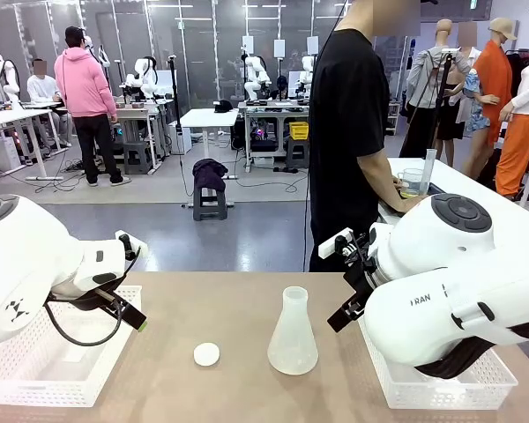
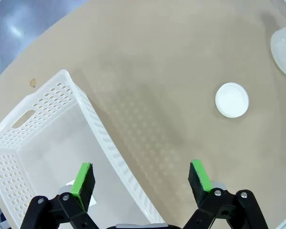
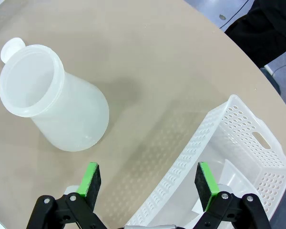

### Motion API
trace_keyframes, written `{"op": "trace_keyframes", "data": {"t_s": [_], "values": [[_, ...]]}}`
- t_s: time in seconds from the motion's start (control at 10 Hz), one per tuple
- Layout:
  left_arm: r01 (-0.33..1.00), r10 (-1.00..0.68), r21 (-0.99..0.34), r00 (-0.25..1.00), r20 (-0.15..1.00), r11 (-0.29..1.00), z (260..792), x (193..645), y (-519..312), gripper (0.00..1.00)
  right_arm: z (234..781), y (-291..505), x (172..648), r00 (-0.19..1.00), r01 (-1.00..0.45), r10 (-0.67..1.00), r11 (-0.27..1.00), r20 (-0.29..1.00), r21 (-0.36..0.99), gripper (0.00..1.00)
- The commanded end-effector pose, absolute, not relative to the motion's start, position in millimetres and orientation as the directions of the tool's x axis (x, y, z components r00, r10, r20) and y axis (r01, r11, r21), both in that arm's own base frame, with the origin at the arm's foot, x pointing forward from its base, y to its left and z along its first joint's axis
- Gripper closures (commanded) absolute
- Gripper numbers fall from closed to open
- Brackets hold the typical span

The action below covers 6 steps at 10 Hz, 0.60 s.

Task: Prepare the solutions needed for the experiment.
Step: Pick up the Plastic Funnel and insert it into the Big flask.

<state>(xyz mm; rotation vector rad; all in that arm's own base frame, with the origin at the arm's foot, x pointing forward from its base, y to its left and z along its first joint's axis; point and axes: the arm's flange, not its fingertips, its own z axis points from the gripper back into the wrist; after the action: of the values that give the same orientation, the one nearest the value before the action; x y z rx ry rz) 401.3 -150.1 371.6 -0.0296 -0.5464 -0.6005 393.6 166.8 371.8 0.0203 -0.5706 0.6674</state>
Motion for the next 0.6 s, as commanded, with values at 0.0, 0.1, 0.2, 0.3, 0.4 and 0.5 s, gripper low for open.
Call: {"op": "trace_keyframes", "data": {"t_s": [0.0,0.1,0.2,0.3,0.4,0.5], "values": [[0.544,-0.529,0.129,0.688,0.497,0.829,371.6,401.4,-150.0,0.0,371.8,166.7,393.6,0.64,-0.589,0.577,0.792,0.507,-0.159,0.0],[0.544,-0.529,0.129,0.688,0.497,0.829,371.6,401.4,-150.0,0.0,371.8,166.7,393.6,0.64,-0.589,0.577,0.792,0.507,-0.159,0.0],[0.544,-0.529,0.129,0.688,0.497,0.829,371.6,401.4,-150.0,0.0,371.8,166.7,393.6,0.64,-0.589,0.577,0.792,0.507,-0.159,0.0],[0.544,-0.529,0.129,0.688,0.497,0.829,371.6,401.4,-150.0,0.0,371.8,166.7,393.6,0.64,-0.589,0.577,0.792,0.507,-0.159,0.0],[0.544,-0.529,0.129,0.688,0.497,0.829,371.6,401.4,-150.0,0.0,371.8,166.7,393.6,0.64,-0.589,0.577,0.792,0.507,-0.159,0.0],[0.544,-0.529,0.129,0.688,0.497,0.829,371.6,401.4,-150.0,0.0,371.8,166.7,393.6,0.64,-0.589,0.577,0.792,0.507,-0.159,0.0]]}}
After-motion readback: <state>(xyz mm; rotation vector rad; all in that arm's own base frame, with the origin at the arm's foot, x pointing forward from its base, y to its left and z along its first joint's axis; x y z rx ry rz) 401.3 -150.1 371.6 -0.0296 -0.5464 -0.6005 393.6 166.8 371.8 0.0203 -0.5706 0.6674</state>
